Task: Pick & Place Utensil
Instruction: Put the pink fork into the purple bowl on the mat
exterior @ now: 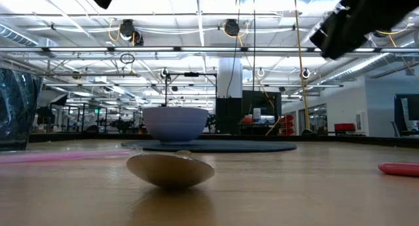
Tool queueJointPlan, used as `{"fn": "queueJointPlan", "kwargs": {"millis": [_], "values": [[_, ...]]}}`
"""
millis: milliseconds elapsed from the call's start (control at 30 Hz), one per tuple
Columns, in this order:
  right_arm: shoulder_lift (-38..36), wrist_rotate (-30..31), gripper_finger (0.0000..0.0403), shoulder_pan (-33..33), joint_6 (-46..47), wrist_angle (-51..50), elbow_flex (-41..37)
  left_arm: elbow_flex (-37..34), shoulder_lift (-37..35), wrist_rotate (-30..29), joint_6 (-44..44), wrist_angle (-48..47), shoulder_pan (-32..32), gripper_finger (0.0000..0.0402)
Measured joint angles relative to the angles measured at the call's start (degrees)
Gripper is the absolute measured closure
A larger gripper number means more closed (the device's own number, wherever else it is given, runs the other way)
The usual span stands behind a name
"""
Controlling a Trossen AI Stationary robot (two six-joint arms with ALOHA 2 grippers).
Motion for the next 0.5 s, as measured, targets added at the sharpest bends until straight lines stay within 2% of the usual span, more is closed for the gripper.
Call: {"fn": "queueJointPlan", "kwargs": {"millis": [133, 300, 400, 500], "values": [[7.1, 0.5, 0.0261, 3.7, 10.4, -8.3, 5.5, 0.0, 0.0, -2.3, 1.5, 0.9, -0.7, 0.0265], [13.3, 2.2, 0.0253, 6.8, 15.9, -12.2, 10.9, 0.0, 0.0, -3.2, 4.2, 4.2, -0.7, 0.0254], [16.2, 3.2, 0.0253, 7.5, 19.9, -15.3, 12.1, 0.0, 0.0, -3.2, 4.8, 5.4, -0.7, 0.0253], [18.7, 1.5, 0.0252, 7.8, 24.2, -16.1, 12.3, 0.0, 0.0, -3.2, 4.8, 5.7, -0.7, 0.0258]]}}
